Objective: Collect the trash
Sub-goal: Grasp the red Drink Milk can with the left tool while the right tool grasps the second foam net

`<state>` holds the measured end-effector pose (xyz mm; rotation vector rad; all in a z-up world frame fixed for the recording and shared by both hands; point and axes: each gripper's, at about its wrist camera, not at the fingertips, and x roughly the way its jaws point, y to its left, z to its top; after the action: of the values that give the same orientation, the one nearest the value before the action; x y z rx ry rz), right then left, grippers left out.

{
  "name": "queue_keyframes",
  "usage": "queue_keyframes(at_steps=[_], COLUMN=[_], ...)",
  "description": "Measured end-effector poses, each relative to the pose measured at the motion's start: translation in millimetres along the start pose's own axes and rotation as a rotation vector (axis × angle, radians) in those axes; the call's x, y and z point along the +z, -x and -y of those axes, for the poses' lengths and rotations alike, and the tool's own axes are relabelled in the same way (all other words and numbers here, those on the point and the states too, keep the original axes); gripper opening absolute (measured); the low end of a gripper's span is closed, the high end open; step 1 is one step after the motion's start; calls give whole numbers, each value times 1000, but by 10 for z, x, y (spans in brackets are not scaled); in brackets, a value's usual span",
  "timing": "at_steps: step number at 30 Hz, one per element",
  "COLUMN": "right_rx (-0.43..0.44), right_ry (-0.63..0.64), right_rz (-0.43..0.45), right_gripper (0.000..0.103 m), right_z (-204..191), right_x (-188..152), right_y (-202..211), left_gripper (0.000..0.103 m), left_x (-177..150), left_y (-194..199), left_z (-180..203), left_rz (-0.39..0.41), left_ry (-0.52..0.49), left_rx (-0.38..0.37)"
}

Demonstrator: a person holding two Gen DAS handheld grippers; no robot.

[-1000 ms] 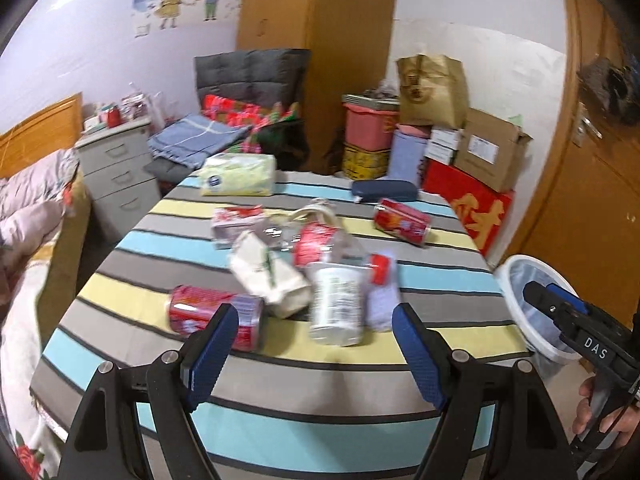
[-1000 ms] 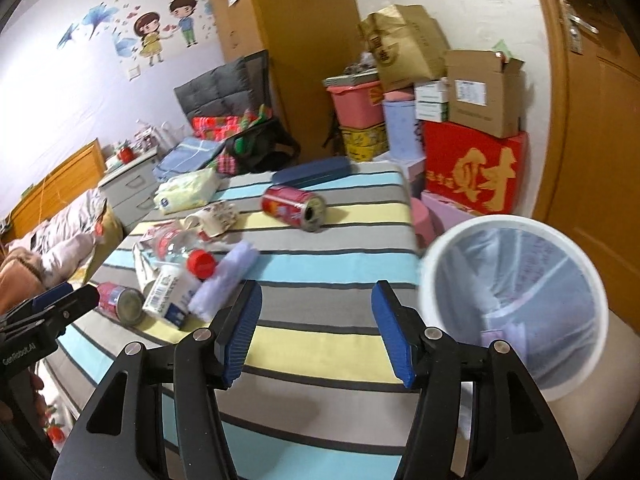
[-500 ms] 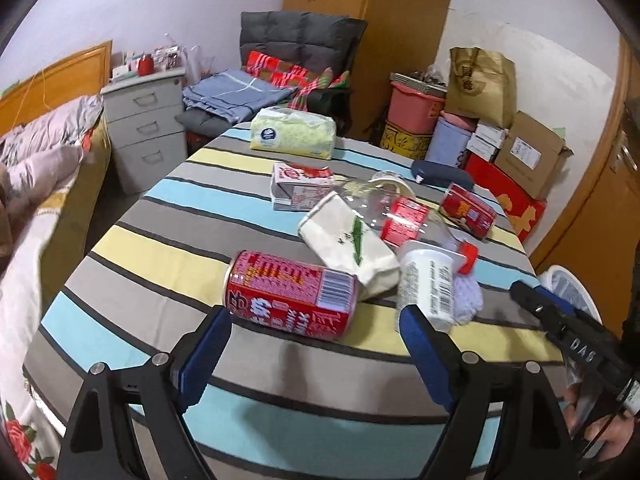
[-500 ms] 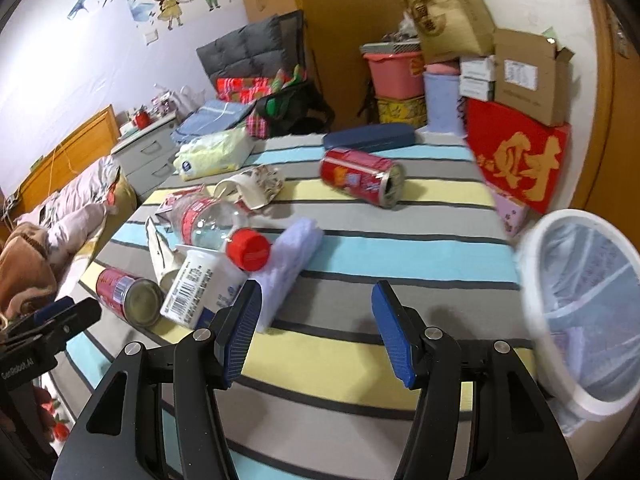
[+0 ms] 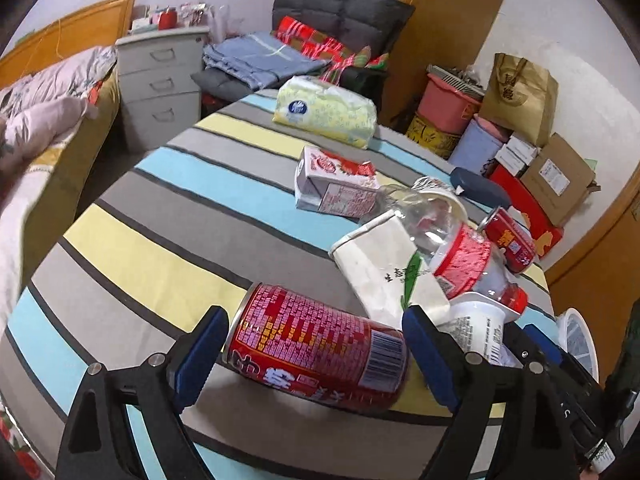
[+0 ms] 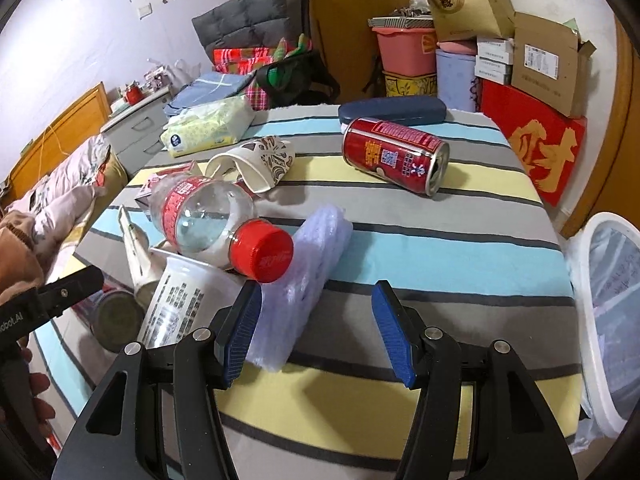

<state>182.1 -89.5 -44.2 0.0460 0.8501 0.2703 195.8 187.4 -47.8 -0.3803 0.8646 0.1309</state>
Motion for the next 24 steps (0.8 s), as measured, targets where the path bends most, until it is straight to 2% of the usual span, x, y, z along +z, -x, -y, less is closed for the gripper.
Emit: queue_keyframes(at_steps=[7, 10, 17, 20, 22, 24], right_rx=[-28, 16, -7, 37, 32, 34], right_ry=[27, 17, 42, 29, 30, 48], right_rz=[-7, -29, -38, -42, -38, -34], right_gripper=[59, 59, 58, 36, 30, 18], right_z=[-10, -28, -68, -28, -23, -36], right_x=[24, 47, 21, 10, 7, -1], right_y=[-46, -81, -93, -51, -25, 6], left_gripper=[89, 89, 89, 89, 89, 89], left_x=[-7, -16, -50, -79, -100, -116], left_y=[-72, -74, -41, -5, 10, 14], left_z=[47, 58, 74, 110, 137, 139], left_rz=[-16, -48, -64, -80, -82, -96], left_ry=[-27, -24, -37, -65, -79, -69], left_rx=[-11, -43, -60, -68, -66, -78])
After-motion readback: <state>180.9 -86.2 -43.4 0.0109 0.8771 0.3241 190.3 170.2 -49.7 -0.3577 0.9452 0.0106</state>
